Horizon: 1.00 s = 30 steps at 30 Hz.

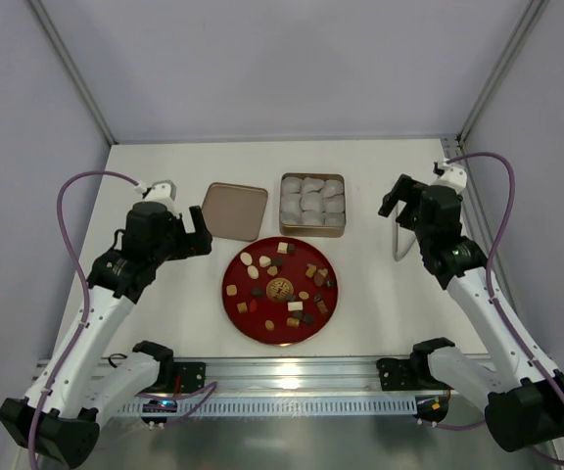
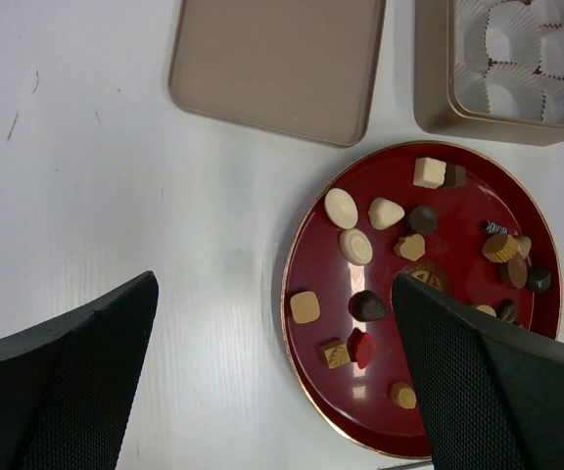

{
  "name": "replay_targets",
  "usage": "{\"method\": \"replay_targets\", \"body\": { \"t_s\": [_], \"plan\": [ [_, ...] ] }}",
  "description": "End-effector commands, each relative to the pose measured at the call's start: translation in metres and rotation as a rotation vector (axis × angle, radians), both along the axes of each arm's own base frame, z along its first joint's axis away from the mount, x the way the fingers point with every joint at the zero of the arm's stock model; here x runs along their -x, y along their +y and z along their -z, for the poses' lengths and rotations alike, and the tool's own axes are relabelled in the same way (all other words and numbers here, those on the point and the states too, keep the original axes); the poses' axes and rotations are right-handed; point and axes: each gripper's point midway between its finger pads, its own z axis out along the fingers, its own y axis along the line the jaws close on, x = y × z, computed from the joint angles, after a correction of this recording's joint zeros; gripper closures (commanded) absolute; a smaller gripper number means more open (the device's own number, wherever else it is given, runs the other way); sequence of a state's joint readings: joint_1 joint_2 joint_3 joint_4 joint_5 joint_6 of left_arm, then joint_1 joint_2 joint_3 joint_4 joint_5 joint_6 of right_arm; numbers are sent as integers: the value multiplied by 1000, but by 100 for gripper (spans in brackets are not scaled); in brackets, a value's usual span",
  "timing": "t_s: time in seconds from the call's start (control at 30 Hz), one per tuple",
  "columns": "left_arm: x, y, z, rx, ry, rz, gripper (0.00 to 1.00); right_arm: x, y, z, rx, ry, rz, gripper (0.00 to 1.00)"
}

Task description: Pack the chocolate

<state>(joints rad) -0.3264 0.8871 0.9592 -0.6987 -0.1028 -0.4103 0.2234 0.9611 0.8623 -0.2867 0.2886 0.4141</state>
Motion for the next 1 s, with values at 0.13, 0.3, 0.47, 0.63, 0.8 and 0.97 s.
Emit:
{"method": "replay_targets", "body": {
  "t_s": [0.13,0.3,0.47,0.63,0.8,0.97],
  "plan": [
    [-4,-4,-12,11,-51,21,0,-9,2,-2,52,75,-25,0],
    [-4,-5,-12,15,-48,23,0,-21,-9,18,69,167,-3,0],
    [-4,-5,-12,20,-46,25,0,-38,-32,56,0,265,22,0],
    [-4,-8,-11,24,-40,36,0,-49,-47,90,28,392,97,0],
    [-3,-7,-10,25,-37,33,0,-45,-58,127,62,502,157,0],
    [-4,-9,-8,26,-25,41,0,-46,-66,141,79,545,173,0]
  ]
}}
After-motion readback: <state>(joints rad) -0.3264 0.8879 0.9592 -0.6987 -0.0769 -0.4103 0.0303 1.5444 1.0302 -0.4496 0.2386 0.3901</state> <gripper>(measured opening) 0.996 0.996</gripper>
